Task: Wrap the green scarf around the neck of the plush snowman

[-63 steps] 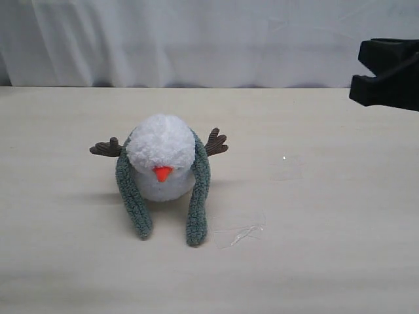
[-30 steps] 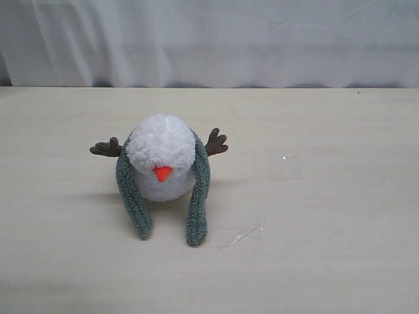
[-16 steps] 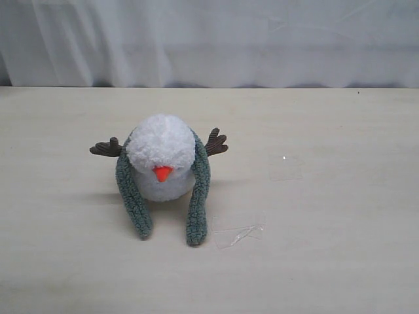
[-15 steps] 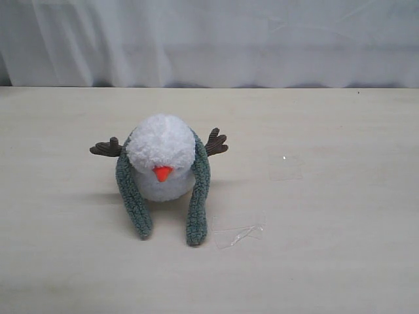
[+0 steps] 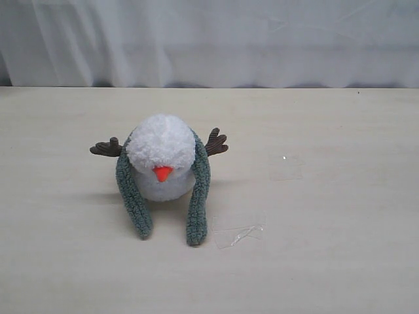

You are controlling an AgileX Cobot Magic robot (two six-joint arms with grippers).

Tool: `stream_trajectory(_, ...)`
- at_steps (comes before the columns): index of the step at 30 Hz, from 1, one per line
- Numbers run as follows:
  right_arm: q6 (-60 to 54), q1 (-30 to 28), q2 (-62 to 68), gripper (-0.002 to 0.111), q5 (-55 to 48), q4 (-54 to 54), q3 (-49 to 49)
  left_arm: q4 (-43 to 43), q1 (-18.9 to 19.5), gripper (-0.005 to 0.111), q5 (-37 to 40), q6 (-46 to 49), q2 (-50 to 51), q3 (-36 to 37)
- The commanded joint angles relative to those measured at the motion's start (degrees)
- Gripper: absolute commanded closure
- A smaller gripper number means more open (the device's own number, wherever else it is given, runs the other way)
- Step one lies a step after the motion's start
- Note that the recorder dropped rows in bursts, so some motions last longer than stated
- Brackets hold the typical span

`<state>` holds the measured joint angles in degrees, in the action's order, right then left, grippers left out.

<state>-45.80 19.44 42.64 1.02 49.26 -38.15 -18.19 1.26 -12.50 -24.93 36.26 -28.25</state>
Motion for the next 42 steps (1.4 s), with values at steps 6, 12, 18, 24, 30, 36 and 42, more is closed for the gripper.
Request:
stream_trajectory(6, 0.3, 0.1, -0.2, 0.104, 0.4, 0.0, 0.2, 10.6, -2.2, 0.107, 7.7, 22.9, -14.0, 0.1)
stream_trajectory(12, 0.3, 0.1, -0.2, 0.104, 0.4, 0.0, 0.2, 19.5, -5.6, 0.107, 9.3, 35.3, -20.5, 0.1)
stream_trajectory(18, 0.3, 0.1, -0.2, 0.104, 0.4, 0.0, 0.2, 18.8, -5.6, 0.107, 10.9, 32.4, -31.2, 0.1)
stream_trajectory(24, 0.3, 0.1, -0.2, 0.104, 0.4, 0.0, 0.2, 18.8, -5.6, 0.107, 13.5, 32.4, -36.3, 0.1)
stream_trajectory(30, 0.3, 0.1, -0.2, 0.104, 0.5, 0.0, 0.2, 16.4, -5.6, 0.107, 15.4, 32.4, -36.3, 3.3)
stream_trajectory(36, 0.3, 0.1, -0.2, 0.104, 0.5, 0.0, 0.2, 12.6, -5.6, 0.107, 15.2, 32.4, -36.3, 13.8)
stream_trajectory(42, 0.3, 0.1, -0.2, 0.104, 0.5, 0.0, 0.2, 11.2, -5.6, 0.107, 15.2, 32.4, -36.3, 17.7)
